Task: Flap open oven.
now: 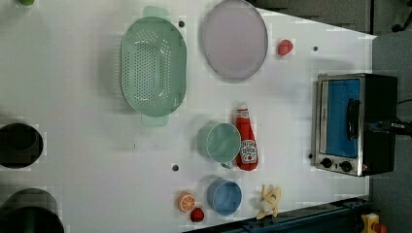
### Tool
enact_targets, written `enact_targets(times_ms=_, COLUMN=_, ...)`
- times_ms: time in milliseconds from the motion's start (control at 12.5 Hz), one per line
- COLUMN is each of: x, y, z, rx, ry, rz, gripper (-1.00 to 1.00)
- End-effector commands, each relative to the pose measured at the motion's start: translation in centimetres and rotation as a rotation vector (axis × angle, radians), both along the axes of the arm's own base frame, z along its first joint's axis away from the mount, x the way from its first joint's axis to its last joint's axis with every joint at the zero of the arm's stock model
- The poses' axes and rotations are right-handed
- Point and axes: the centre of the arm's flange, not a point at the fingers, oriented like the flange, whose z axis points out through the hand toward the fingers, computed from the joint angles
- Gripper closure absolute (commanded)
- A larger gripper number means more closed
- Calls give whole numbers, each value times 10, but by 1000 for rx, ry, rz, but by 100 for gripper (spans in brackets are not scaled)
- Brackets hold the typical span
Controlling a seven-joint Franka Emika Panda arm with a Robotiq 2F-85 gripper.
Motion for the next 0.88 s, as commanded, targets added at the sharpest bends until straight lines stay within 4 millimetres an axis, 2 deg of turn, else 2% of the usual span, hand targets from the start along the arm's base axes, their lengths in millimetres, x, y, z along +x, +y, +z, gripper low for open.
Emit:
enact_targets(times_ms=80, x=4, y=-4, z=-9, rx=-22, ry=-13, rz=81, gripper=65)
enact_targets(times_ms=720, x=11, y=0, z=-53, rx=-50, ry=-10, rz=101, gripper=65)
enact_targets(times_ms=880, x=13, y=10, z=-61, rx=-47, ry=-7, rz=119, gripper=65)
